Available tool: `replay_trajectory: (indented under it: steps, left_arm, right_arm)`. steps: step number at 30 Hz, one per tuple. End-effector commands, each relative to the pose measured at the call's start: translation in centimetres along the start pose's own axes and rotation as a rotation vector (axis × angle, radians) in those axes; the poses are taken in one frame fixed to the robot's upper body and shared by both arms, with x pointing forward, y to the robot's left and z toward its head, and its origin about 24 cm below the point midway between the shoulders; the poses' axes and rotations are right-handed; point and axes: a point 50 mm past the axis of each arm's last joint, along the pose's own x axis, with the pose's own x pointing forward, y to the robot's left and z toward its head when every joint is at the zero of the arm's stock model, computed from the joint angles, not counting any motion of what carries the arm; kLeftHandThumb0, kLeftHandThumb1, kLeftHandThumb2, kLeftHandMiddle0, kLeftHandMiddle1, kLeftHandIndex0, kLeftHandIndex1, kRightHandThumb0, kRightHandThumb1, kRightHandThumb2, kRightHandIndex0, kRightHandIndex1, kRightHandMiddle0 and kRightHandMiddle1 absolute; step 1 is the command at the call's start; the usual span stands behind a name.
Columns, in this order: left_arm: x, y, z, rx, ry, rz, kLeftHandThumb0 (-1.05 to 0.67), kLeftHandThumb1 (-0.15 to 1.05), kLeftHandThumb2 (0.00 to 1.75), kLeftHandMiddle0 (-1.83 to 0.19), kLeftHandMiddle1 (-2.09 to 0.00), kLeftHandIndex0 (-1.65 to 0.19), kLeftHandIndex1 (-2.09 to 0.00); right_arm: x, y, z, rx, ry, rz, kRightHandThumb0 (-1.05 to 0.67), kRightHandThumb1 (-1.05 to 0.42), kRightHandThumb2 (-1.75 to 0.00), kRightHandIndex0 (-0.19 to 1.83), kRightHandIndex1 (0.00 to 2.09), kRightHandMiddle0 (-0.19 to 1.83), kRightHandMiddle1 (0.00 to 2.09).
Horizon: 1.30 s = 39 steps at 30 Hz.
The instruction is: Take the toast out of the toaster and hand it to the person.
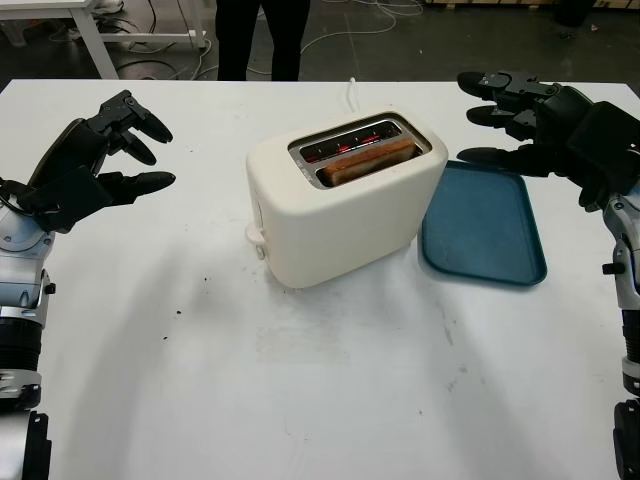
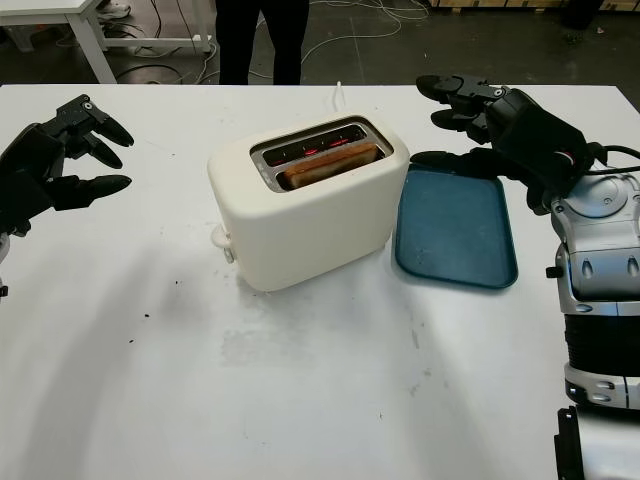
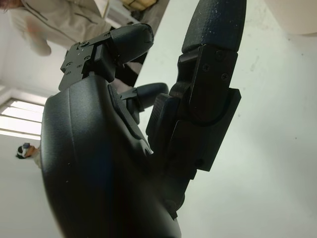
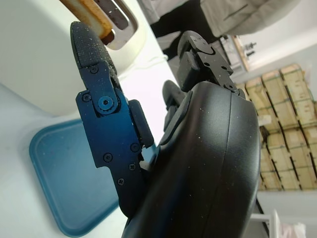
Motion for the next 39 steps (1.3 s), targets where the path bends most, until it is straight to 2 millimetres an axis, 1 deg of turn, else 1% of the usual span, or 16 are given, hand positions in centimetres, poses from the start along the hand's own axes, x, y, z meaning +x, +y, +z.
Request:
replay_trajectory:
  steps: [1, 6, 13, 26, 39]
  left_arm:
    - [-0.04, 0.2, 0.15, 0.017, -0.004, 0.008, -1.05, 0.92, 0.23, -0.1, -1.68, -0.06, -1.59]
    - [-0.08, 0.23, 0.17, 0.015, -0.006, 0.012, -1.05, 0.92, 0.23, -0.09, -1.68, -0.06, -1.59]
    - [-0.09, 0.22, 0.18, 0.017, -0.01, 0.013, -1.05, 0.92, 0.24, -0.09, -1.67, -0.06, -1.58]
    - [-0.07, 0.23, 0.14, 0.016, -0.006, 0.015, -1.05, 0.92, 0.23, -0.1, -1.67, -0.07, -1.58]
    - [-0.04, 0.27, 0.21, 0.002, -0.004, 0.013, -1.05, 0.92, 0.21, -0.1, -1.66, -0.08, -1.57]
  right_arm:
    - [0.02, 0.07, 0.38, -0.003, -0.01, -0.005, -0.69, -0.8, 0.0, 0.0, 0.59, 0.32, 0.0]
    - [-0.02, 0.06, 0.37, 0.005, -0.013, 0.004, -0.68, -0.81, 0.0, 0.0, 0.58, 0.32, 0.0]
    - [-0.01, 0.03, 0.44, -0.033, -0.013, 0.001, -0.71, -0.82, 0.0, 0.02, 0.6, 0.33, 0.01]
    - [0.09, 0.06, 0.41, -0.015, -0.012, 0.009, -0.7, -0.81, 0.0, 0.0, 0.59, 0.31, 0.0]
    - [0.11, 0.04, 0.55, -0.024, -0.023, 0.003, -0.7, -0.81, 0.0, 0.0, 0.62, 0.33, 0.01]
